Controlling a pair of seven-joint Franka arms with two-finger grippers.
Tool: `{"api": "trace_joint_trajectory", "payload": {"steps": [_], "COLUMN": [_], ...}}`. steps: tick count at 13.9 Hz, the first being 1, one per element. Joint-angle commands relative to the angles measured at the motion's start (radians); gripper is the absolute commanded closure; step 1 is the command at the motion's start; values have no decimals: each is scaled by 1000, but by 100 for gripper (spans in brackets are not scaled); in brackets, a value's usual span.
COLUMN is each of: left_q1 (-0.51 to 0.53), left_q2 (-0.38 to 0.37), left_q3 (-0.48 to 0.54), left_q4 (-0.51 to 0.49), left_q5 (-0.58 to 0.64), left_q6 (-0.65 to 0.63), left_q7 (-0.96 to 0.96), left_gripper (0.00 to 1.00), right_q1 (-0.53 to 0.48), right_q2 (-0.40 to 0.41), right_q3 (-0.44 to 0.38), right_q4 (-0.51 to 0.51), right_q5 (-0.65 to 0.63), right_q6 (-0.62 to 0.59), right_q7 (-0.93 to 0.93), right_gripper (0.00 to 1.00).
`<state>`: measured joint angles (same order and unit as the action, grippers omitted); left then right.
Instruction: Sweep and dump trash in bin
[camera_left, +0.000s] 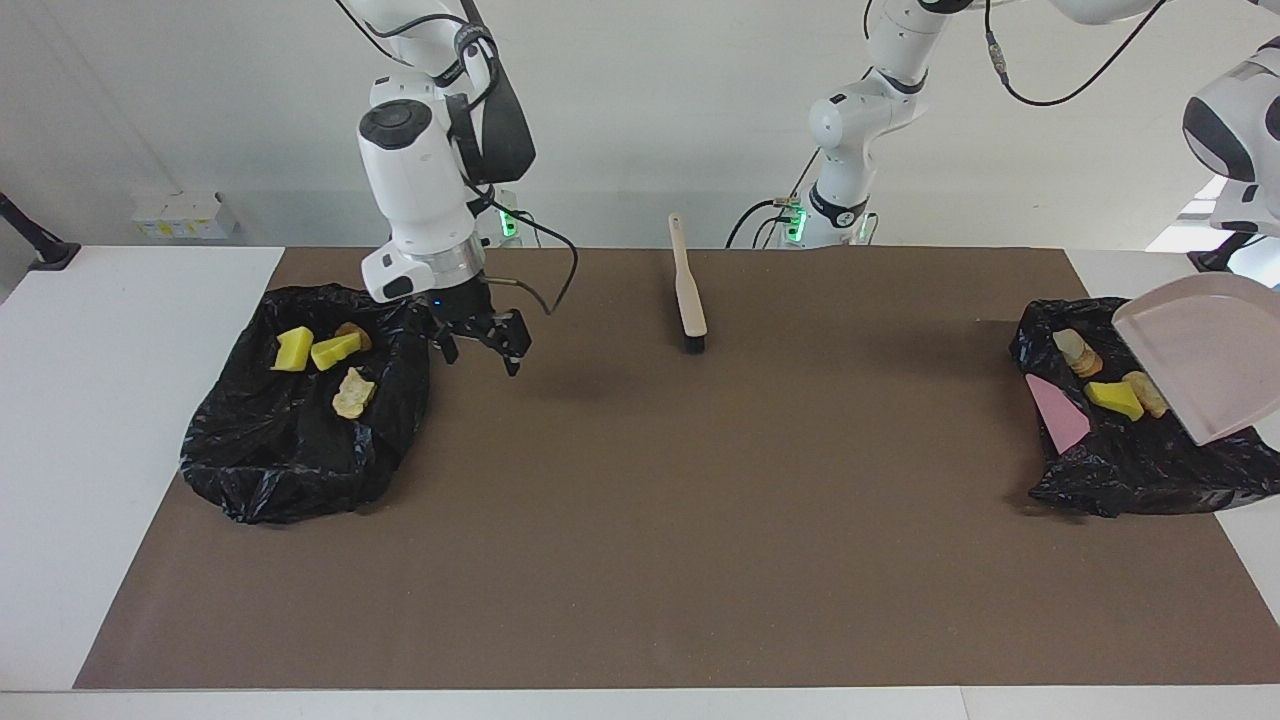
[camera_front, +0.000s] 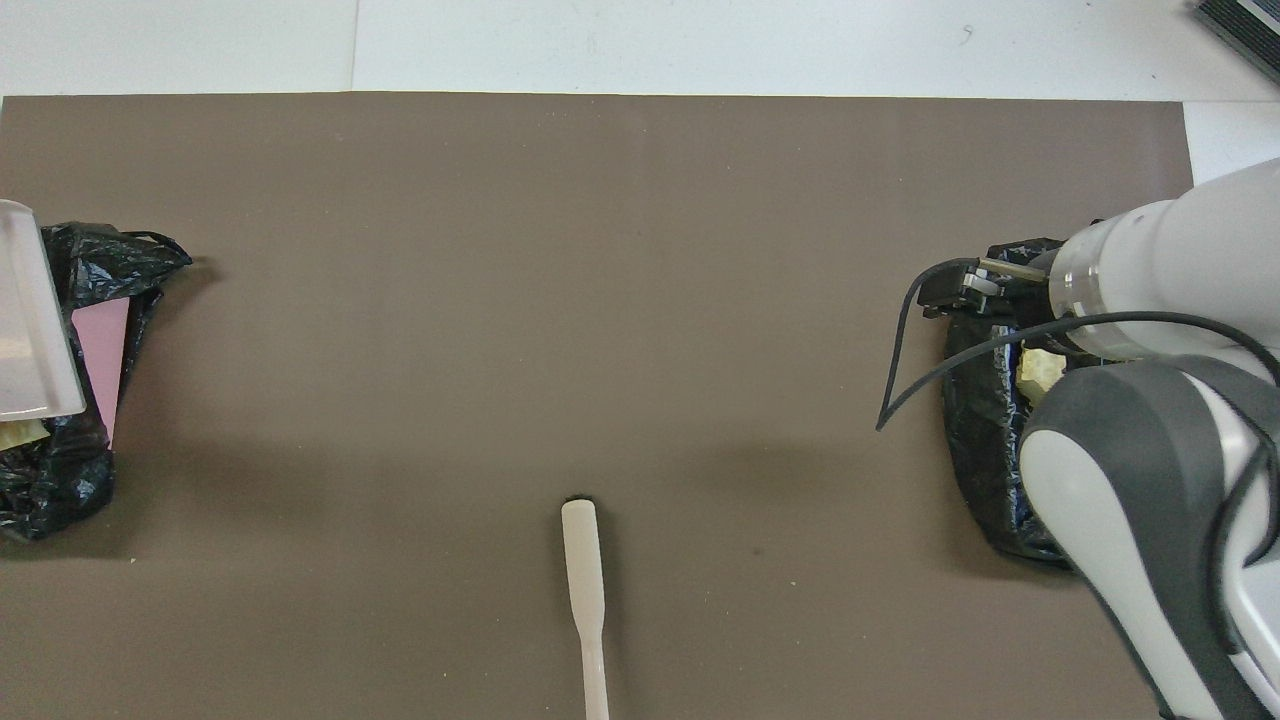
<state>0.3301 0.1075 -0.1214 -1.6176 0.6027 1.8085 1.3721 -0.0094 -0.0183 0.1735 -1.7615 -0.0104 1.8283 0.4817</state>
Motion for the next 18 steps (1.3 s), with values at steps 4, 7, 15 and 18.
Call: {"api": "trace_joint_trajectory", "payload": {"steps": [4,7,15,18], "left_q1": [-57,-127,-414,-523], "left_q2": [-61,-87,-91,-52], "left_q3": [9,9,9,9], "left_q4": [-86,-134,-185,-188], "left_q5": [-302,-385,-525,-561], "left_q6": [-44,-44,26,104], "left_q7": [-302,-495,-1276,-1461], "left_gripper": [100,100,100,100], "right_q1": [-7,-14,-26,-37], "right_q2": [-11,0,-6,-9], "right_q3": [-9,-16,-31,-40], "right_q4": [198,263,280,274], "right_q5": [-28,-34,-20,-19], "right_q6": [-265,-342,-328,-336], "right_q7": [-26,-136,-207,-261], "right_gripper": [0,0,0,0]}}
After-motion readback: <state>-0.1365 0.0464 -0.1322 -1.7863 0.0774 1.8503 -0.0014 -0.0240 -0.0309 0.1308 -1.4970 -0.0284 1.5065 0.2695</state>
